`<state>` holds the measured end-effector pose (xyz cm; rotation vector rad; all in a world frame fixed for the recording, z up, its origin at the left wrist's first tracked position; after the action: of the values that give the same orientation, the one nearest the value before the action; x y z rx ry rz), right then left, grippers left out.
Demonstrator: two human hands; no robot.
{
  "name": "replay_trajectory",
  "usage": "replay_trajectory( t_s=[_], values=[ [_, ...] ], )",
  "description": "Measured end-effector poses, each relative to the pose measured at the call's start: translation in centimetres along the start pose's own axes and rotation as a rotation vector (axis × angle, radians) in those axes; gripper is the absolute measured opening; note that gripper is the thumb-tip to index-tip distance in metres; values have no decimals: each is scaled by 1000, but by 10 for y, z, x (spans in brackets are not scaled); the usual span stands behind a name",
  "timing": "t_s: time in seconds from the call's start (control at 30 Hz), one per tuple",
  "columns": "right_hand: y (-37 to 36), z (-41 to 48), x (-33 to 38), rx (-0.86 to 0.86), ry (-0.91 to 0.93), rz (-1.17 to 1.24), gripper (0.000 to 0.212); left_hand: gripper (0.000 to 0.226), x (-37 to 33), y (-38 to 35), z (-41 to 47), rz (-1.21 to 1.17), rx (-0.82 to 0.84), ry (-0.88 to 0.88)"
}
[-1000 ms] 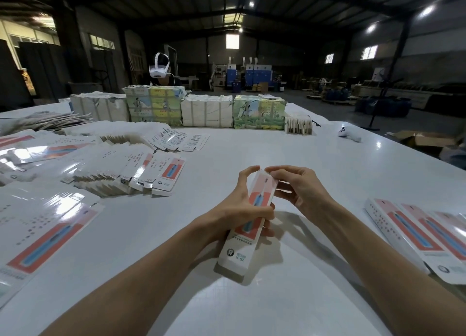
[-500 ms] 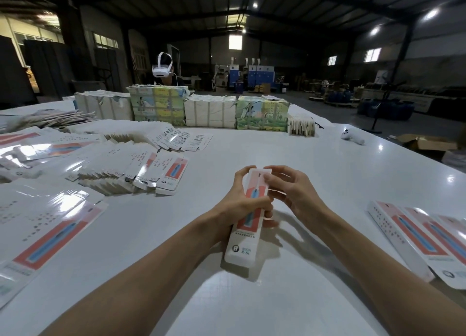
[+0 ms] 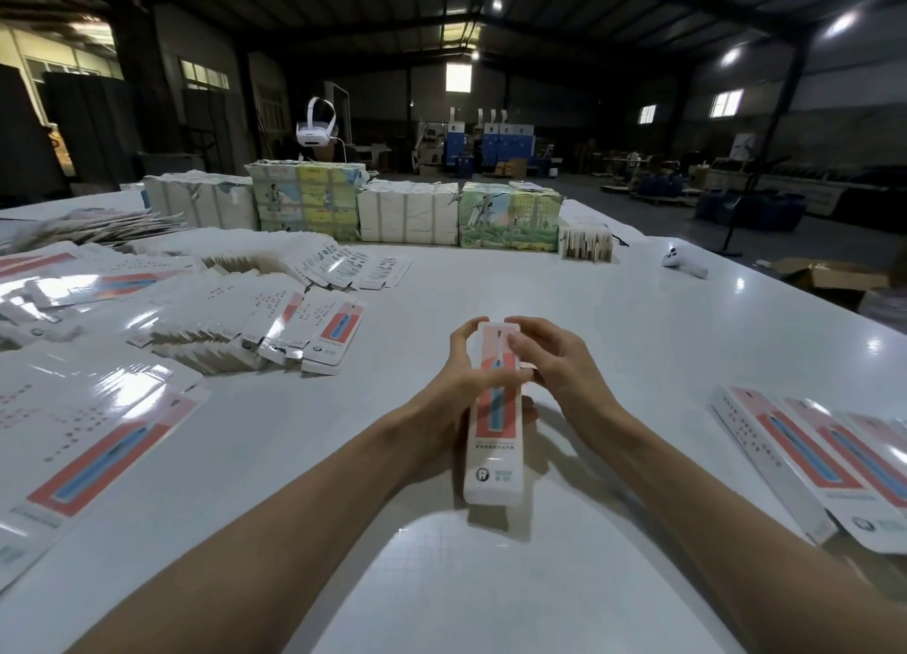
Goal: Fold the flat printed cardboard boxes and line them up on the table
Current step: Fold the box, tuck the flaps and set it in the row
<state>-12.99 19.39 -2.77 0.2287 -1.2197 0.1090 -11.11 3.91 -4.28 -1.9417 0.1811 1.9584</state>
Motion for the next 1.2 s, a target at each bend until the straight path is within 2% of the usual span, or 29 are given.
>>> replay_trajectory(
  t_s=[0.1,0.2,0.27,0.33,0.43,0.53,0.63,0.7,0.77,0.93,1.2],
  values=[
    [-2,-3,0,-8,0,-163,37,85,-2,-3,1,-84,-60,-8],
    [-1,-4,0,-60,105,-363,20,67,0,-4,1,-143,-65,-19],
    [-1,-5,3,-57,170,-570,12,64,1,-4,1,-251,-53,-39],
    [-3,-8,5,-16,176,-722,25,69,-2,-4,-1,-343,-28,-38],
    [-10,-14,11,168,91,-858,59,75,-6,-1,-5,-359,-24,25],
    [-9,-19,18,254,56,-954,52,71,-7,0,-8,-330,-22,79],
    [5,-29,29,156,38,-1121,43,63,-2,1,-1,-279,-128,50],
    [21,-41,32,54,-2,-1288,52,56,-1,7,4,-184,-242,-45],
    [42,-58,32,-18,-92,-1394,57,47,0,10,6,-143,-240,-93],
    [82,-100,22,-110,-395,-1648,46,30,5,13,7,-37,-195,-89],
    [117,-136,24,-197,-475,-1722,61,20,4,9,1,81,-207,-47]
  ],
)
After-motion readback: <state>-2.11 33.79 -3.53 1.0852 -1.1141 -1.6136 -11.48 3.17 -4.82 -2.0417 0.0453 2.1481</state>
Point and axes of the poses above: each hand's wrist, its own z-axis towards the middle knuckle, its own y-axis out of the back of the hand, x = y × z, the point moved 2 cm from there along z, towards the middle knuckle, and after that the axes turned 4 degrees about x, right-handed, at the moved point
